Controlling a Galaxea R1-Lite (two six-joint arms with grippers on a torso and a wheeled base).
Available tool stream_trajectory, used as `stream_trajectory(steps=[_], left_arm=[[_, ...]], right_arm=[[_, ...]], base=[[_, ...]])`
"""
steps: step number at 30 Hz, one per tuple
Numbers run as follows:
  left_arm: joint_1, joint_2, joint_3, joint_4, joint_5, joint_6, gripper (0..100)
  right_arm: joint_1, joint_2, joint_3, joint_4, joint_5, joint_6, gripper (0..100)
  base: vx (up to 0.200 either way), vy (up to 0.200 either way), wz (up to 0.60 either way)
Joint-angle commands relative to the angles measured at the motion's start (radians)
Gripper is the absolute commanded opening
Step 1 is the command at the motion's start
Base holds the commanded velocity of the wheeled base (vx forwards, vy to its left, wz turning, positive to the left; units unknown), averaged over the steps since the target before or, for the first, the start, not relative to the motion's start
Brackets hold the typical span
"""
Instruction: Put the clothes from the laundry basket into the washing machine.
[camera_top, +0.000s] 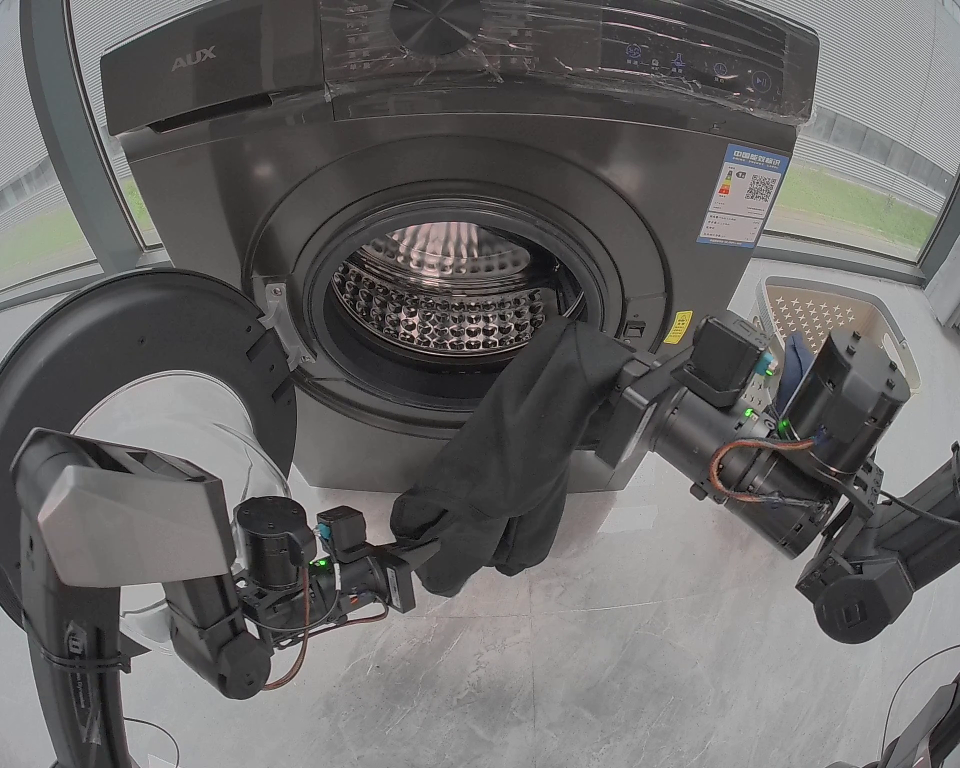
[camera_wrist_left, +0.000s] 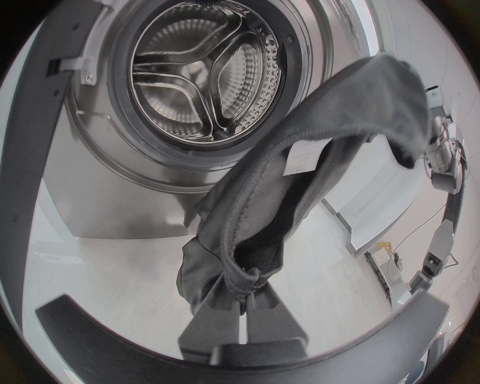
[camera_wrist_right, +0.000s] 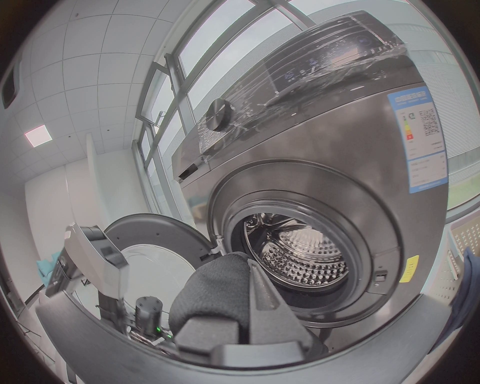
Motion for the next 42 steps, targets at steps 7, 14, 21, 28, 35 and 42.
stream_trajectory(steps=[7,14,21,28,35,42], left_arm=[[0.075,-0.43,0.266,0.002,-0.02,-0.025,0],[0.129,-0.554,0.238,0.002,-0.057,-0.045,0],[0.104,-0.607,0.216,0.002,-0.056,-0.047,0],[0.103,-0.611,0.216,0.002,-0.056,-0.043,0],[0.08,-0.631,0.215,0.002,-0.053,-0.047,0],[0.033,-0.619,0.187,0.008,-0.04,-0.048,0]], right_arm=[[-0.088,-0.072,0.282,0.0,0.001,0.005,0],[-0.135,-0.03,0.366,-0.002,0.006,0.029,0],[-0.134,0.125,0.305,-0.091,0.005,0.029,0],[-0.123,0.336,0.193,-0.174,0.054,0.02,0],[-0.104,0.437,0.104,-0.194,0.066,0.02,100],[-0.098,0.483,0.17,-0.178,0.066,0.002,100]], base=[[0.0,0.0,0.0],[0.0,0.0,0.0],[0.0,0.0,0.0],[0.0,0.0,0.0],[0.0,0.0,0.0],[0.0,0.0,0.0]])
